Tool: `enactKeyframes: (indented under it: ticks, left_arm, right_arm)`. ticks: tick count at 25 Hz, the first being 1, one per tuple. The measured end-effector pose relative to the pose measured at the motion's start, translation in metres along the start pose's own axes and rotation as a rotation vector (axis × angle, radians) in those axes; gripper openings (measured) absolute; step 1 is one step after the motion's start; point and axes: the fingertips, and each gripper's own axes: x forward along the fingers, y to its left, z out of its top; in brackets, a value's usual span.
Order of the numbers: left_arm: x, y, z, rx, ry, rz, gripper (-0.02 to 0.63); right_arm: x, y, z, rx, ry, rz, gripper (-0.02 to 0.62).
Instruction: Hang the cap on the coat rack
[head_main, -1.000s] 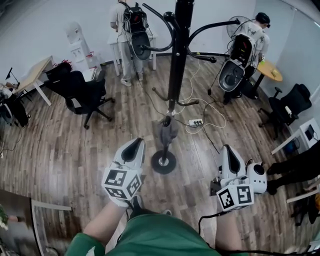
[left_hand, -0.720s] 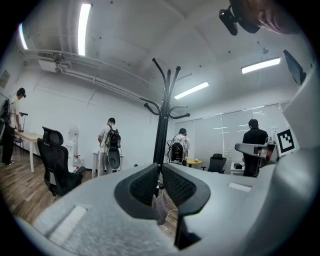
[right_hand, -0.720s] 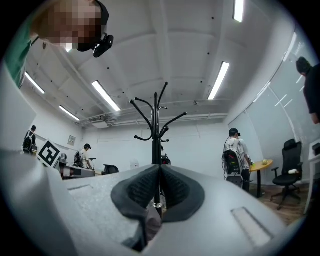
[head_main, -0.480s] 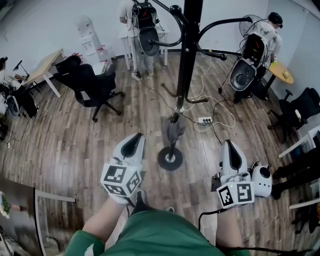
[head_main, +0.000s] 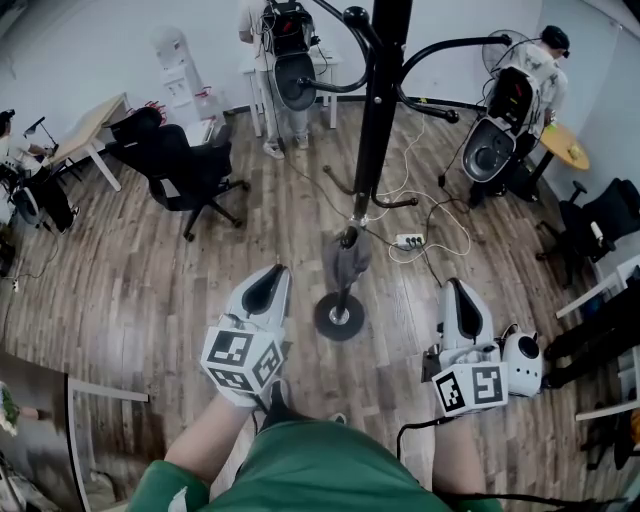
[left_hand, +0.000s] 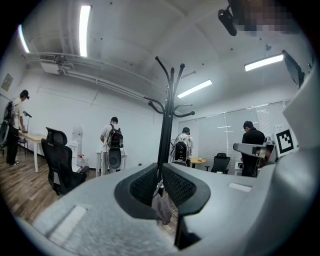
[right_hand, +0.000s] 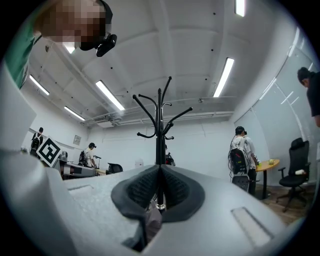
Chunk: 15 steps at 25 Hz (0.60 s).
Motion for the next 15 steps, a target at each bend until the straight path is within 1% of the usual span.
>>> enactKeyframes:
  ticks: [15]
  left_arm:
    - [0.0088, -0.0019, -0.0096, -0.003, 0.020, 0.005, 0.040]
  right_arm:
    - [0.0040, -0.0031, -0.0071, -0.012, 0.017, 0.005, 0.009]
